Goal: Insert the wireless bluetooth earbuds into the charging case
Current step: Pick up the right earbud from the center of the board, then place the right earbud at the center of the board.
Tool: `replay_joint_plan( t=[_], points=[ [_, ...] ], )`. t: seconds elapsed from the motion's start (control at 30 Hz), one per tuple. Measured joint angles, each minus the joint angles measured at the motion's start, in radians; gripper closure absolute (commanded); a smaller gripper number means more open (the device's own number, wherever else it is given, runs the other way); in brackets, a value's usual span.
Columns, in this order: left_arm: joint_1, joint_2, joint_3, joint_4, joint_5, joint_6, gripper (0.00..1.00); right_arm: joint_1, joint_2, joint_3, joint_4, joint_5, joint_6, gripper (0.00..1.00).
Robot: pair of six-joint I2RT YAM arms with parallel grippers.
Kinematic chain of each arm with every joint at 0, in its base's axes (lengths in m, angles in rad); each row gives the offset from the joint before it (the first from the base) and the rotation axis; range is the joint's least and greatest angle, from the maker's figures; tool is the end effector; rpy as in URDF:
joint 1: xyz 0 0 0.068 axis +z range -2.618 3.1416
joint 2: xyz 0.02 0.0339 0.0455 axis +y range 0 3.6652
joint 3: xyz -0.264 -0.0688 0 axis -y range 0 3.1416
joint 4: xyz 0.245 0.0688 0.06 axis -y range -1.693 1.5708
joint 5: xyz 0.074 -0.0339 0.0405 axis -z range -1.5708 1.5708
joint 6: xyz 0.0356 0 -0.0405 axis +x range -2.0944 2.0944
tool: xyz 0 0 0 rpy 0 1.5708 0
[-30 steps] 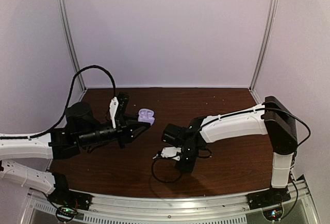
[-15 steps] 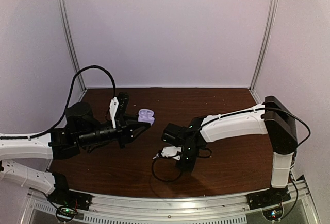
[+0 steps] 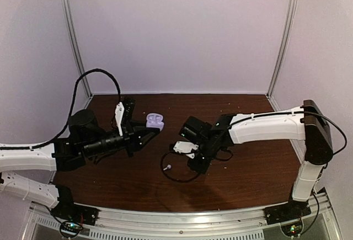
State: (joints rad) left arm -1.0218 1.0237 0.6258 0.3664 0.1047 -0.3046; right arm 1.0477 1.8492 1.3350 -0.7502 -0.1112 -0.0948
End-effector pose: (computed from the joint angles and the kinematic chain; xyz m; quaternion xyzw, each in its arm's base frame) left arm 0.1227 -0.2076 0.2959 0.2858 0.6588 -0.4574 0.5245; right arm 0.1806 0.3211 0.1948 -0.5407 0.8255 0.1187 0.1102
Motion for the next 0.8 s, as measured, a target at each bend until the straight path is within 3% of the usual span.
replay_joint_plan(
  t=[0.43, 0.6, 0.8],
  points=[
    [0.0, -0.037, -0.105, 0.174, -0.001, 0.028, 1.0, -0.075, -0.297, -0.012, 0.203, 0.002, 0.058, 0.89],
    [0.0, -0.036, -0.104, 0.179, -0.002, 0.037, 1.0, -0.11, -0.278, -0.042, 0.208, -0.008, 0.063, 0.89],
    [0.0, -0.036, -0.104, 0.179, -0.008, 0.042, 1.0, -0.108, -0.265, -0.212, 0.222, -0.086, 0.11, 0.89]
  ],
)
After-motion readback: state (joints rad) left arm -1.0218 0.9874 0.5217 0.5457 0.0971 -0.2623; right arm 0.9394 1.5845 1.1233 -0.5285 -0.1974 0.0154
